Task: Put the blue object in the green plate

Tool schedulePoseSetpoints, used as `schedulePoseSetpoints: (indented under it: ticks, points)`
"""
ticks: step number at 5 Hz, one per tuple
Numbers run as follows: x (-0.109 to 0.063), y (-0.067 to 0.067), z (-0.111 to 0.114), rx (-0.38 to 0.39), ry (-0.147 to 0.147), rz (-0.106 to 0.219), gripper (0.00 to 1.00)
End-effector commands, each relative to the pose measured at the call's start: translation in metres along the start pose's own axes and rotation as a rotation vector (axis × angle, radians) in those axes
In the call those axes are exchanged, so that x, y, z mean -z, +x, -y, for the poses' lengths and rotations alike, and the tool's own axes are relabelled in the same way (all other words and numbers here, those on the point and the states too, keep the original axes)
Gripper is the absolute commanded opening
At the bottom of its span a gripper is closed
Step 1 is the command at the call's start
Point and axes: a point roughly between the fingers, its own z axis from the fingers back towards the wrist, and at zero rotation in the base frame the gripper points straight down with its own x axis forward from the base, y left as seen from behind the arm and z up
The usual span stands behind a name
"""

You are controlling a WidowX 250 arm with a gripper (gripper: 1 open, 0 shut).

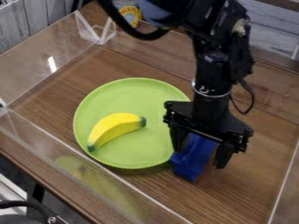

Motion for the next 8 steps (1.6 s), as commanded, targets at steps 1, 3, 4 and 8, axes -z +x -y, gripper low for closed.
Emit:
schedulePoseSetpoints:
  ticks: [1,3,4,8]
  points:
    - [-0.003,0.003,0.002,0.008,0.001,0.029,1.00]
    - [0.001,0.005,0.001,0.006,0.007,0.041,1.00]
    - [0.002,0.006,0.001,0.008,0.007,0.047,1.00]
    - [0.015,0.007,-0.002,-0.012,0.009,0.052,1.00]
